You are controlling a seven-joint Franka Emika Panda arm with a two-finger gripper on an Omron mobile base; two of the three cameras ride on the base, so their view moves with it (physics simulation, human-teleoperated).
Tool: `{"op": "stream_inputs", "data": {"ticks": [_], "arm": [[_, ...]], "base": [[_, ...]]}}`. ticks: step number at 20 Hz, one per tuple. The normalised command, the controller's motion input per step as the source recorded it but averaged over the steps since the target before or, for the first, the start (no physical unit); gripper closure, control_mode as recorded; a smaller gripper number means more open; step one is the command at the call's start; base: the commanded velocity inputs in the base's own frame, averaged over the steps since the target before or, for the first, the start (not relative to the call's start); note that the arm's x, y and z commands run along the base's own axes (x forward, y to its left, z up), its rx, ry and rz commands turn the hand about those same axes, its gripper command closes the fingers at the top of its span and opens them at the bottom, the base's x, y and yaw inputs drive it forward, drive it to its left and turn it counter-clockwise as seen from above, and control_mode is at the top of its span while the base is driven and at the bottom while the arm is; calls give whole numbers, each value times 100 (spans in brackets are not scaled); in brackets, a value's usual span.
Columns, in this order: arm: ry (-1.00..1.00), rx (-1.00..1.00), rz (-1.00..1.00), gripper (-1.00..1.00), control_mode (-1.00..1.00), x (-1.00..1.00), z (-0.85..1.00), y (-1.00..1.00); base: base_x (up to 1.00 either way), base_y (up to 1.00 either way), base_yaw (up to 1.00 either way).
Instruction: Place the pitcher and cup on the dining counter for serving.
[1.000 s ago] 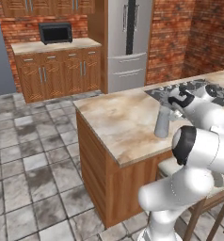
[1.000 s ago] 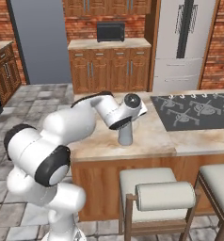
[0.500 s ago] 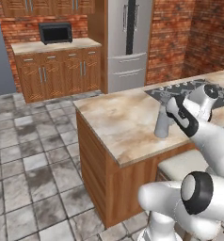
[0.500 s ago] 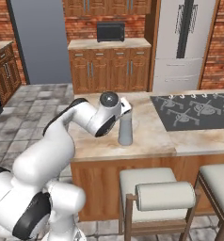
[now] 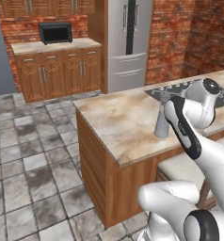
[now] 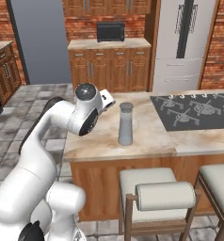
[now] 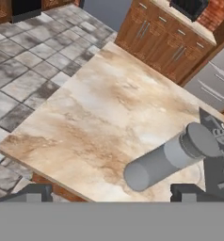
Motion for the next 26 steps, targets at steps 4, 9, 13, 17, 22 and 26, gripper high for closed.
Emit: {"op": "stream_inputs", "data": {"ticks": [4, 9, 13, 17, 22, 26], "arm": [[0, 0, 0, -100, 100, 0, 0, 0], [0, 0, 0, -100, 100, 0, 0, 0], [0, 0, 0, -100, 100, 0, 0, 0], [0, 0, 0, -100, 100, 0, 0, 0], [0, 0, 0, -100, 100, 0, 0, 0], [0, 0, 0, -100, 100, 0, 0, 0]], "base": [[-54, 67, 9], [-72, 96, 16], [-61, 100, 20], [-4, 100, 26], [75, 85, 33], [100, 50, 31]]}}
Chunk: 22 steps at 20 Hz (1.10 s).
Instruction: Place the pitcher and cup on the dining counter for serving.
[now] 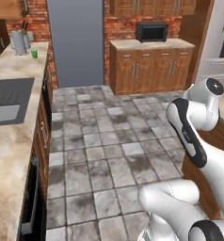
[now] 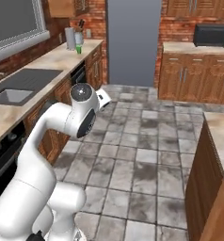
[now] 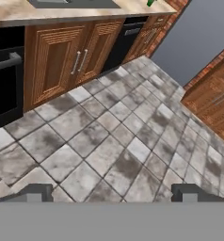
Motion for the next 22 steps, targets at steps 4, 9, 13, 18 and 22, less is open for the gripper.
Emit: {"op": "stream_inputs", "data": {"ticks": [4, 9, 13, 18, 22], "arm": [[0, 0, 0, -100, 100, 0, 0, 0], [0, 0, 0, -100, 100, 0, 0, 0], [0, 0, 0, -100, 100, 0, 0, 0], [0, 0, 0, -100, 100, 0, 0, 0], [0, 0, 0, -100, 100, 0, 0, 0]], "base": [[100, 4, 20], [100, 0, 20], [100, 0, 27], [100, 0, 34], [100, -12, 39]]}}
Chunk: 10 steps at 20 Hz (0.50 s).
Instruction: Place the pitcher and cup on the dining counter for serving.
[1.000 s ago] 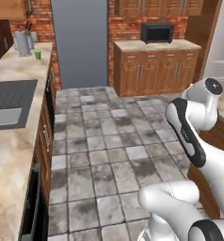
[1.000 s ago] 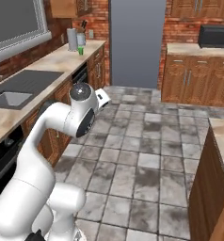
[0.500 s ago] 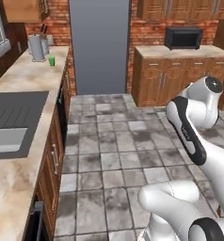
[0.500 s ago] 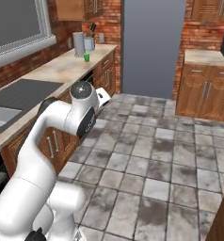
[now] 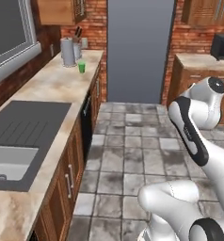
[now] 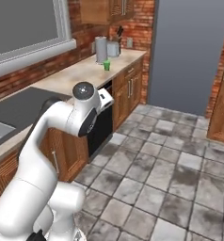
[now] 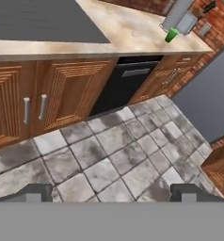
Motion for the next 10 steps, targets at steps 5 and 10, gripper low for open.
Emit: {"op": "stream_inputs", "data": {"ticks": [5, 10], "arm": [[0, 0, 0, -100, 100, 0, 0, 0], [0, 0, 0, -100, 100, 0, 0, 0]], "base": [[100, -20, 44], [100, -40, 47]]}}
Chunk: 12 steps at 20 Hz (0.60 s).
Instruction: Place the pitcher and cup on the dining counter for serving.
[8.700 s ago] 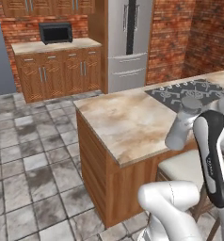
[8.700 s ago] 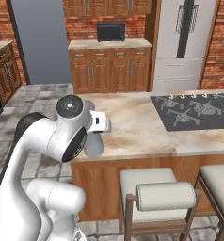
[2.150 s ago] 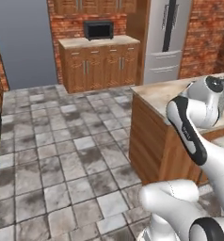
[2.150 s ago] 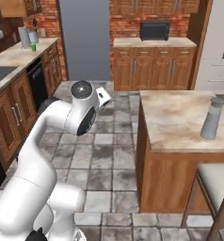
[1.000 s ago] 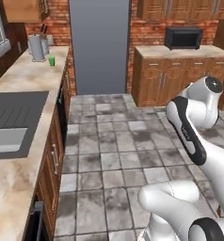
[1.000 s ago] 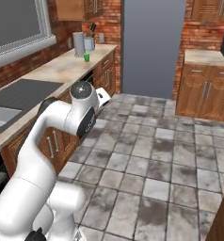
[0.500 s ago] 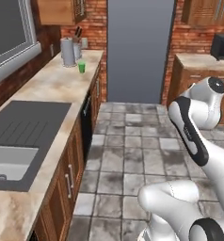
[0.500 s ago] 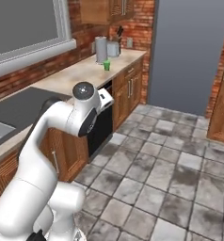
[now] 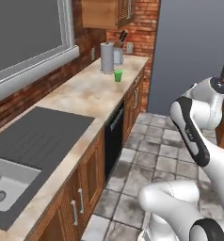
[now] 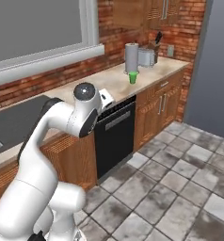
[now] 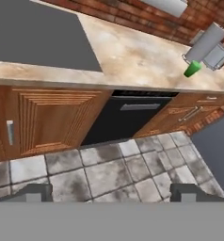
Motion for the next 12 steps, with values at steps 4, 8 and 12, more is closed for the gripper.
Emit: {"op": "stream_inputs", "data": {"ticks": [4, 8, 12], "arm": [[0, 0, 0, -100, 100, 0, 0, 0], [0, 0, 0, -100, 100, 0, 0, 0], [0, 0, 0, -100, 100, 0, 0, 0]], "base": [[100, -58, 47], [100, -74, 42], [100, -82, 38]]}}
